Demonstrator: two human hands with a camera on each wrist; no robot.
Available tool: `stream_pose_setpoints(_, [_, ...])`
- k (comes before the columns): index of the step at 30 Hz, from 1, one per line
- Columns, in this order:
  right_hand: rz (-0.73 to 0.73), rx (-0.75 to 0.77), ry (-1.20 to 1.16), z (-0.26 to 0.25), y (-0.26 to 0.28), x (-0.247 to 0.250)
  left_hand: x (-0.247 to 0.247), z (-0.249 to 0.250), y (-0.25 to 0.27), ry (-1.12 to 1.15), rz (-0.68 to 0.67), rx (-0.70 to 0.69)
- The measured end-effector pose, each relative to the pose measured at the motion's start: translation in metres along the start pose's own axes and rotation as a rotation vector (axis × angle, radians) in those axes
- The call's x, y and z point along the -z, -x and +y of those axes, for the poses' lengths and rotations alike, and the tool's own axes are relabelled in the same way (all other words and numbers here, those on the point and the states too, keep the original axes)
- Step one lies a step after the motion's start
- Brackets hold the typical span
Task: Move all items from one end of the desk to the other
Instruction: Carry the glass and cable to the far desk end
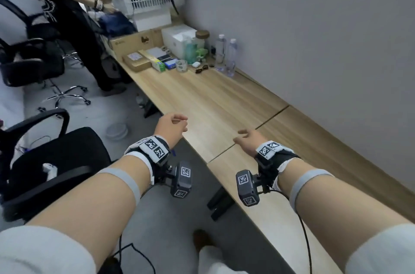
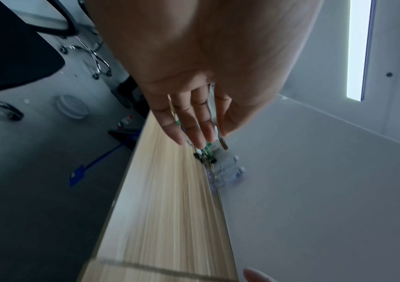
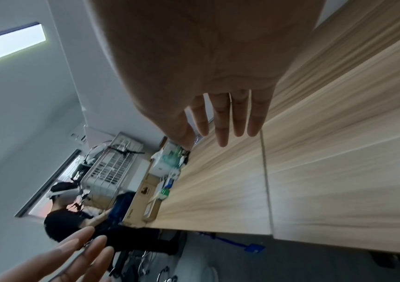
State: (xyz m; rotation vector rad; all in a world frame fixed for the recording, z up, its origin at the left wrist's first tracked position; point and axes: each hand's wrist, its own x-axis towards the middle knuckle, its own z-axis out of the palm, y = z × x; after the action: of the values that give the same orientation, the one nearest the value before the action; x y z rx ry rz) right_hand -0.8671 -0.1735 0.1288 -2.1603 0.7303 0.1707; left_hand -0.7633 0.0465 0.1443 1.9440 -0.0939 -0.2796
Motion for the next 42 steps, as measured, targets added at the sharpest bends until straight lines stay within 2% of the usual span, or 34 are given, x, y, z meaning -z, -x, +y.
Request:
stream_pose_setpoints(5, [-0.072, 0.016, -0.069, -0.053, -0.087, -0.048, 0.044, -0.013, -0.067, -0.042, 0.055, 0.026])
stream_pose_setpoints(10, [-0.154, 0.019, -0.122, -0.111, -0.186, -0.088, 0.077, -0.018, -0.168, -0.122, 0.082, 0.059])
stream_pose_setpoints(16, [-0.173, -0.014, -0.190, -0.175, -0.296, -0.103, 0.103, 0.001, -0.287, -0.126, 0.080, 0.094])
stream_pose_setpoints(24, [-0.185, -0.086, -0.159, -0.216, -0.391, -0.111, 0.106, 0.000, -0.403, -0.080, 0.035, 0.141])
stream_pose_setpoints(29, [-0.160, -0.158, -0.150, -0.225, -0.455, -0.115, 0.089, -0.009, -0.486, -0.054, -0.088, 0.156])
stream_pose_setpoints(35, [-0.036, -0.315, -0.211, -0.243, -0.550, -0.125, 0.068, -0.018, -0.615, -0.088, -0.244, 0.129])
stream_pose_setpoints(39, [0.031, -0.424, -0.170, -0.256, -0.592, -0.134, 0.049, -0.024, -0.696, -0.194, -0.423, 0.111])
stream_pose_setpoints(42, [0.086, -0.432, -0.049, -0.260, -0.616, -0.136, 0.030, -0.031, -0.744, -0.324, -0.509, 0.029])
